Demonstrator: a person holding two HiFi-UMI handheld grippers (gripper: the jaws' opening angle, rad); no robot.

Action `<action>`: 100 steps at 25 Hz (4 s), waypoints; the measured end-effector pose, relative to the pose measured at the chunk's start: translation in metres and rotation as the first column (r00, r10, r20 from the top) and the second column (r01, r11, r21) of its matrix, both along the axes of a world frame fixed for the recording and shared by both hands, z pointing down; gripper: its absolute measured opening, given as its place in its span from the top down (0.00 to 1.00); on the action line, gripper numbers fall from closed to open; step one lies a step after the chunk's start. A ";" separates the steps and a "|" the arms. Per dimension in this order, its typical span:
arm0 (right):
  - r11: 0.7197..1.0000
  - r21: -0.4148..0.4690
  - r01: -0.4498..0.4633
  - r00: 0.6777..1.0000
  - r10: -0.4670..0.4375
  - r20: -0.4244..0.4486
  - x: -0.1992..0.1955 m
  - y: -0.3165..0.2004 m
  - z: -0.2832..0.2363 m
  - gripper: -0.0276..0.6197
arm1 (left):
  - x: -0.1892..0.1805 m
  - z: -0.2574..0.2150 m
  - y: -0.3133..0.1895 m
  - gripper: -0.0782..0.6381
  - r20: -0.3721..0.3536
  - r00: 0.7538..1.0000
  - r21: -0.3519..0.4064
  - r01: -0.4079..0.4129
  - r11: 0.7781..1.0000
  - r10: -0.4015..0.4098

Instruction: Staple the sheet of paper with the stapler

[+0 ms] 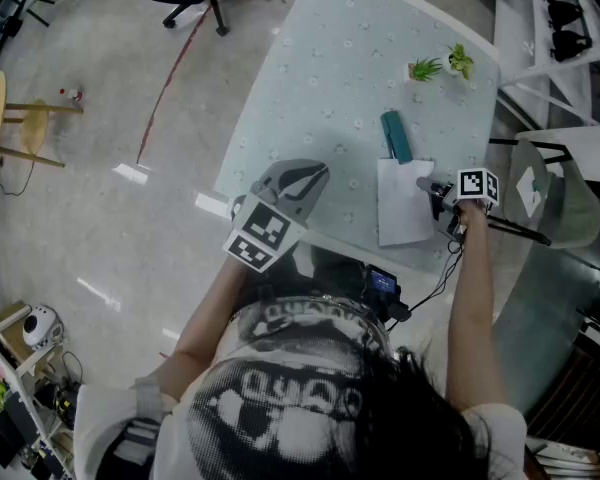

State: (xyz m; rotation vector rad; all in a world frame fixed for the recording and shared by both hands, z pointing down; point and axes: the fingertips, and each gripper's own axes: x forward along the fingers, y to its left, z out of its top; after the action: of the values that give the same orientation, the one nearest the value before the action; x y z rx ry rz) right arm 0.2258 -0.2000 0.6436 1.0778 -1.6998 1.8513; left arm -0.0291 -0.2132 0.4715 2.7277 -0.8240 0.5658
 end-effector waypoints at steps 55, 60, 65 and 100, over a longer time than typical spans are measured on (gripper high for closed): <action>0.724 -0.121 0.680 0.592 -0.638 -0.491 -0.067 -0.061 -0.035 0.95 | -0.007 0.008 -0.009 0.88 -0.087 0.996 -0.008 0.016 1.000 -0.016; 0.702 -0.163 0.693 0.572 -0.673 -0.470 -0.066 -0.061 -0.030 0.95 | 0.012 0.012 -0.004 0.88 -0.077 0.996 -0.022 -0.044 0.999 0.042; 0.714 -0.164 0.681 0.594 -0.668 -0.448 -0.066 -0.059 -0.028 0.95 | 0.017 0.007 -0.009 0.88 -0.078 0.995 -0.013 -0.061 0.998 0.059; 0.866 0.466 0.179 0.904 0.042 -0.426 -0.118 0.031 -0.098 0.96 | 0.018 -0.007 0.044 0.88 -0.009 0.939 0.029 -0.343 0.939 0.343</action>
State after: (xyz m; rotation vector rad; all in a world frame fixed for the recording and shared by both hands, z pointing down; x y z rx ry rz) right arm 0.1075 -0.1689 0.5452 1.4628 -1.9445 1.0294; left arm -0.0112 -0.1691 0.4646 2.9155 -0.3502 0.6026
